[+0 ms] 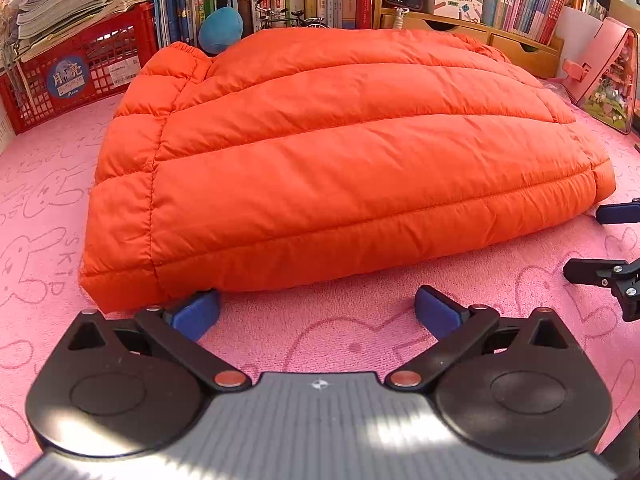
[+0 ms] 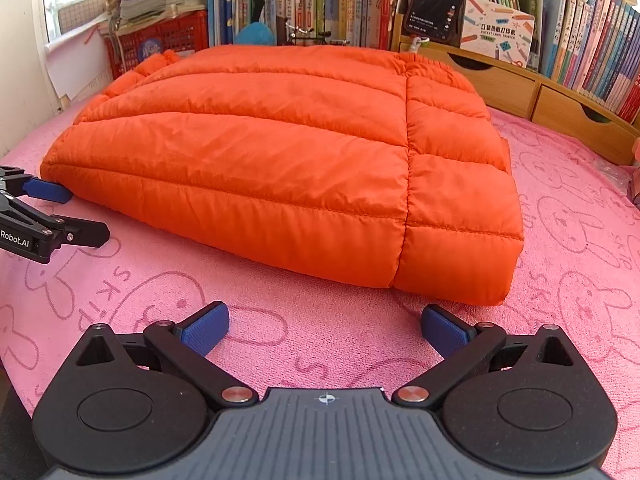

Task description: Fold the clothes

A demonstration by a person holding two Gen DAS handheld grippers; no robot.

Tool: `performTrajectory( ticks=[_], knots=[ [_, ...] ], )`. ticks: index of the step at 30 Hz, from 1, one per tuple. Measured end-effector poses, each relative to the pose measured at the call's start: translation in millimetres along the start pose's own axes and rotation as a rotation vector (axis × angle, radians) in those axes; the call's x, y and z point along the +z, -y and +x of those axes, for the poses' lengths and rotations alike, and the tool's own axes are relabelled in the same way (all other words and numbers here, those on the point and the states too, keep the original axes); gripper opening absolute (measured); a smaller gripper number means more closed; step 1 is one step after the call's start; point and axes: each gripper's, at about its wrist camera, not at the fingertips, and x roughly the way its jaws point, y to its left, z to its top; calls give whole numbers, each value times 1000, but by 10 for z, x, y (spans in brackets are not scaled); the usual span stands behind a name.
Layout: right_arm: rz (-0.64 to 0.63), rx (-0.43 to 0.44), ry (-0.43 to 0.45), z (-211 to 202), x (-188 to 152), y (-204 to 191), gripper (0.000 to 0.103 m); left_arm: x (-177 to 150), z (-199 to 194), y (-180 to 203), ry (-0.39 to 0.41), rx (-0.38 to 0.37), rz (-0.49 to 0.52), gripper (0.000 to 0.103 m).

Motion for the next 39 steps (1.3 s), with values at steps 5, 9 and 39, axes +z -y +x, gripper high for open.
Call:
performTrajectory(
  ticks=[5,9,39],
  knots=[
    [-44,-7,-25,9,71,-39,103,20,5,-2,-10,0,0,103],
    [-12,17,-49,29,108,14,103,31,7,-2,-18,0,2,103],
    [-242,24,46,-184,159,42,103,256,-322,-46,-5,-84,180,103]
  ],
)
